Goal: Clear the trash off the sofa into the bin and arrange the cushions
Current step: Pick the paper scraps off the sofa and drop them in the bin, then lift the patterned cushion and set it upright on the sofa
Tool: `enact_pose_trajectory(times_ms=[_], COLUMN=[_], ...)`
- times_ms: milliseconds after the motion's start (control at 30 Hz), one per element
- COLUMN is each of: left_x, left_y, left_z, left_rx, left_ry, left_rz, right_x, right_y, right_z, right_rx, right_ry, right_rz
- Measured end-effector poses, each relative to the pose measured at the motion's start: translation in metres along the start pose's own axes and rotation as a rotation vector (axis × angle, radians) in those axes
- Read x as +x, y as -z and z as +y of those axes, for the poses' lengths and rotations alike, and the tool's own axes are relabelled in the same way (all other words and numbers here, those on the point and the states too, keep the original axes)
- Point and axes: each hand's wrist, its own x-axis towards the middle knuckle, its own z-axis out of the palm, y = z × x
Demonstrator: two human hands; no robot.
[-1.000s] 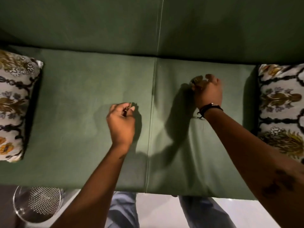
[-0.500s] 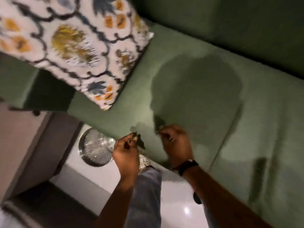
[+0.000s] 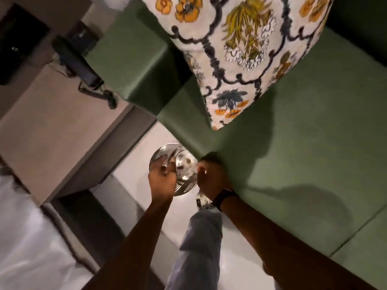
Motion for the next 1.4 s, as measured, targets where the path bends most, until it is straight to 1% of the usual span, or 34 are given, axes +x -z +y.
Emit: enact_pose_trajectory(times_ms=[33, 67, 133, 200, 233, 267, 333, 367, 400, 467, 500, 533, 567, 667, 700, 767, 867, 967, 1033, 1100, 1167, 1300, 1367, 1400], left_x=[-0.007, -0.014, -0.026, -0.031, -0.029, -0.025, -0.013, -0.007, -0.003, 0.004, 0.007, 0.009, 0.01, 0.01, 0.011, 0.016, 0.027, 0.037, 0.042, 0.041, 0.035, 0.017, 0.003, -0.009], left_y=[0.0, -0.002, -0.006, -0.017, -0.025, -0.033, -0.049, -0.057, -0.064, -0.076, -0.081, -0.083, -0.086, -0.093, -0.093, -0.096, -0.11, -0.146, -0.171, -0.195, -0.213, -0.226, -0.229, -0.231], left_z=[0.015, 0.035, 0.077, 0.119, 0.14, 0.16, 0.199, 0.213, 0.224, 0.237, 0.24, 0.241, 0.242, 0.24, 0.238, 0.24, 0.268, 0.316, 0.342, 0.358, 0.364, 0.363, 0.357, 0.35], left_rx=[0.0, -0.041, -0.152, -0.249, -0.333, -0.419, -0.535, -0.577, -0.622, -0.69, -0.712, -0.734, -0.76, -0.818, -0.816, -0.774, -0.664, -0.505, -0.393, -0.279, -0.225, -0.25, -0.276, -0.304], left_ry=[-0.066, -0.113, -0.138, -0.115, -0.103, -0.089, -0.082, -0.103, -0.137, -0.198, -0.217, -0.223, -0.225, -0.279, -0.301, -0.348, -0.404, -0.47, -0.499, -0.529, -0.55, -0.538, -0.542, -0.522], left_rz=[0.012, 0.017, -0.016, -0.068, -0.085, -0.094, -0.11, -0.124, -0.134, -0.12, -0.097, -0.075, -0.068, -0.094, -0.122, -0.227, -0.397, -0.572, -0.696, -0.767, -0.776, -0.697, -0.588, -0.477], right_x=[-0.004, -0.004, 0.003, 0.023, 0.041, 0.062, 0.106, 0.125, 0.144, 0.17, 0.178, 0.181, 0.181, 0.158, 0.144, 0.106, 0.05, 0.013, 0.001, -0.004, -0.004, 0.002, -0.002, -0.01], right_y=[0.021, 0.046, 0.111, 0.18, 0.213, 0.243, 0.297, 0.317, 0.335, 0.356, 0.361, 0.362, 0.362, 0.363, 0.362, 0.359, 0.353, 0.359, 0.362, 0.366, 0.367, 0.373, 0.368, 0.362], right_z=[0.0, 0.0, -0.001, -0.005, -0.006, -0.009, -0.02, -0.025, -0.029, -0.032, -0.031, -0.03, -0.027, -0.013, -0.005, 0.019, 0.057, 0.09, 0.105, 0.12, 0.131, 0.14, 0.142, 0.143], right_rx=[0.042, 0.071, 0.082, 0.142, 0.196, 0.262, 0.451, 0.582, 0.724, 0.943, 0.998, 1.001, 0.98, 0.975, 1.004, 1.019, 1.031, 1.081, 1.087, 1.084, 1.095, 1.068, 1.065, 1.048], right_ry=[0.024, 0.059, 0.153, 0.234, 0.235, 0.199, 0.1, 0.073, 0.075, 0.1, 0.102, 0.107, 0.115, 0.18, 0.209, 0.242, 0.25, 0.259, 0.227, 0.174, 0.137, 0.056, -0.001, -0.049], right_rz=[0.06, 0.154, 0.447, 0.729, 0.811, 0.843, 0.801, 0.725, 0.613, 0.283, 0.129, 0.028, 0.0, 0.093, 0.14, 0.276, 0.555, 0.802, 0.939, 1.033, 1.065, 1.082, 1.091, 1.115])
